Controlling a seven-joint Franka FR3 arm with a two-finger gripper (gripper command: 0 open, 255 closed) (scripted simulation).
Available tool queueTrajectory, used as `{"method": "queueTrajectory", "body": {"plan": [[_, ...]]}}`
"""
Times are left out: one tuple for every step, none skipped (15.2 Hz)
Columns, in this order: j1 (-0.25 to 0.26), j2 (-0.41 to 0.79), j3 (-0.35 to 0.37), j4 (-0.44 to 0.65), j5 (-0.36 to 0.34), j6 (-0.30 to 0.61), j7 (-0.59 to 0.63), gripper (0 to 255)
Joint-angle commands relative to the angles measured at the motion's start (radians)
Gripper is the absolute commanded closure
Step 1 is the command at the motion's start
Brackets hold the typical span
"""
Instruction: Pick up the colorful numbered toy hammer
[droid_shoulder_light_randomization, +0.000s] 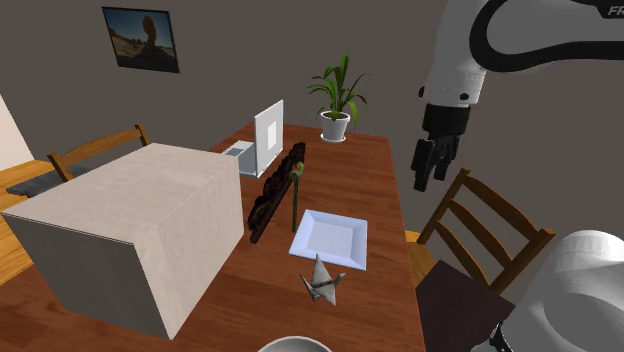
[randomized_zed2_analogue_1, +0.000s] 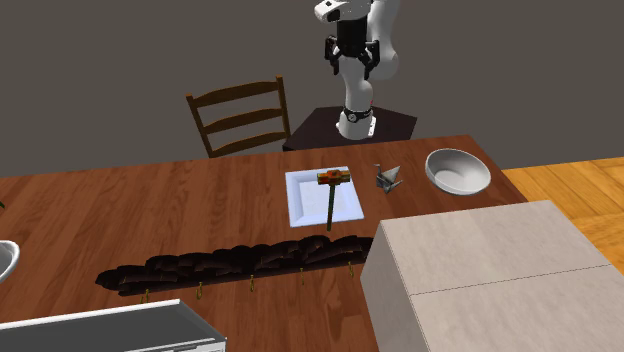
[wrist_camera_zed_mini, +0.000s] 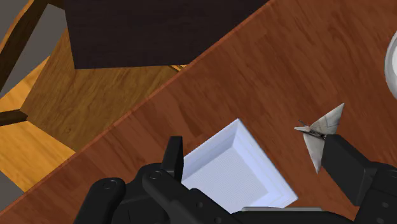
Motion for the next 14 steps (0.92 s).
{"method": "queueTrajectory", "body": {"plan": [[0.0, 0.0, 0.0, 0.0, 0.0, 0.0, 0.0, 0], [-0.003, 0.029, 0.021, 0.012, 0.013, 0.022, 0.037, 0], [-0.007, 0.058, 0.042, 0.025, 0.025, 0.044, 0.073, 0], [-0.012, 0.089, 0.062, 0.04, 0.036, 0.066, 0.11, 0], [-0.016, 0.121, 0.082, 0.057, 0.045, 0.087, 0.146, 0], [-0.022, 0.153, 0.101, 0.075, 0.052, 0.108, 0.183, 0], [-0.027, 0.187, 0.12, 0.094, 0.057, 0.127, 0.219, 0], [-0.033, 0.221, 0.138, 0.115, 0.061, 0.147, 0.256, 0], [-0.039, 0.256, 0.156, 0.137, 0.062, 0.165, 0.292, 0], [-0.045, 0.291, 0.173, 0.161, 0.062, 0.183, 0.329, 0], [-0.052, 0.328, 0.19, 0.186, 0.061, 0.199, 0.366, 0], [-0.058, 0.364, 0.206, 0.212, 0.057, 0.215, 0.403, 0], [-0.065, 0.402, 0.221, 0.239, 0.052, 0.229, 0.441, 0], [-0.071, 0.44, 0.236, 0.268, 0.044, 0.242, 0.479, 0]]}}
